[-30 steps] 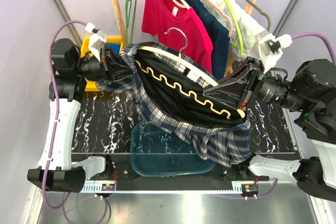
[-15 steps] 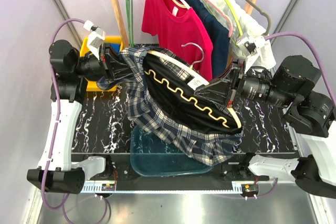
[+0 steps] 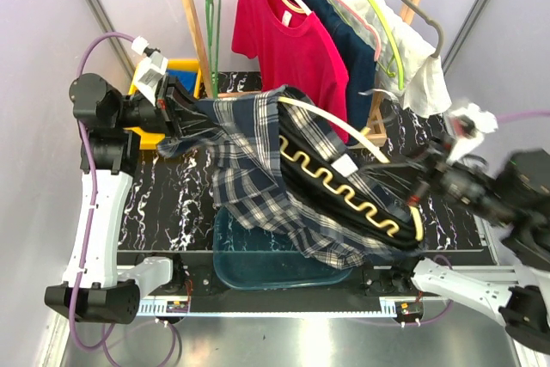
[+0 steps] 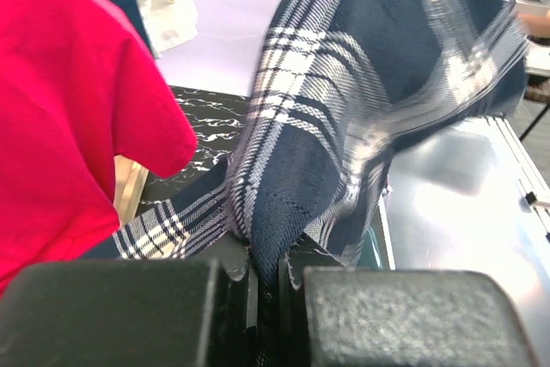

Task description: Remove the skirt from the hanger

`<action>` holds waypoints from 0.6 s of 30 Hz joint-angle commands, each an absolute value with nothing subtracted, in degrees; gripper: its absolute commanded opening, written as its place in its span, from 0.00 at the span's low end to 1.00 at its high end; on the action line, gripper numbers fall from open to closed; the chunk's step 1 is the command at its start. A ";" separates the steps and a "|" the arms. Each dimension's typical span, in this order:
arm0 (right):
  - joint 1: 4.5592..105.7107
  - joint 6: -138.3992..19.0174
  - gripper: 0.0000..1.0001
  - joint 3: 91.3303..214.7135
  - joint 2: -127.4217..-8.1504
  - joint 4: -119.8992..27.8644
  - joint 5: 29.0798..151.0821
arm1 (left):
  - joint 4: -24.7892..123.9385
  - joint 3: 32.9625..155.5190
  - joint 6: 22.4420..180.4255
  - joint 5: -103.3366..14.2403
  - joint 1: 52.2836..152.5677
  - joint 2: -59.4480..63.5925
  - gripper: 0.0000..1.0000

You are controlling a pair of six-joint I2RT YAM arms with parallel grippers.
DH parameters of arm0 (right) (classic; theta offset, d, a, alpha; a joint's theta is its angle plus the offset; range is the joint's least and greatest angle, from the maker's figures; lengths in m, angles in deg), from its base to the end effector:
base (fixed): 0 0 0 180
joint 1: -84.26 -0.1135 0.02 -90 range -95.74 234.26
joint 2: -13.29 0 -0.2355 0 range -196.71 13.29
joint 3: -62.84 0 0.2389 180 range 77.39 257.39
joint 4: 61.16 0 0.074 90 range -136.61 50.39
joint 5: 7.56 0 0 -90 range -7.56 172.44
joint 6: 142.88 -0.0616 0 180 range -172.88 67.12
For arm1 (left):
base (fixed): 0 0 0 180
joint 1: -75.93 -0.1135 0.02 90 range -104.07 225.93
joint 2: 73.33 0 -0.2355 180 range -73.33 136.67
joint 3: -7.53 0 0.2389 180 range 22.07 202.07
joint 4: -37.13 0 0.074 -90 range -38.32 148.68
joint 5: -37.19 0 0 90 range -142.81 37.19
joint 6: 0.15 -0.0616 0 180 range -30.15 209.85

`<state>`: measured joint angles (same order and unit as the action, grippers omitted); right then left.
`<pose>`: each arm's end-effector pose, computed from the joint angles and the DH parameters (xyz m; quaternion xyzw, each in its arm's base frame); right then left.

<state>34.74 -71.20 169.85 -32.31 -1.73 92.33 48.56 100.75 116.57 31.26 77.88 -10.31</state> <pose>0.0596 0.0861 0.4962 -0.2459 0.6500 0.4496 0.5612 0.1935 -0.0679 0.4694 0.4389 0.5392 -0.5273 0.4885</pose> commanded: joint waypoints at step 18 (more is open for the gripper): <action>33.64 -66.59 0.00 171.97 -7.46 -13.18 61.88 | 51.29 101.35 113.09 31.74 73.11 -10.23 0.00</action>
<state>34.00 -69.21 170.29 -18.69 2.55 78.52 45.24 101.86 119.04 35.20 78.65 -10.83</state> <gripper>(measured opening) 0.177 0.057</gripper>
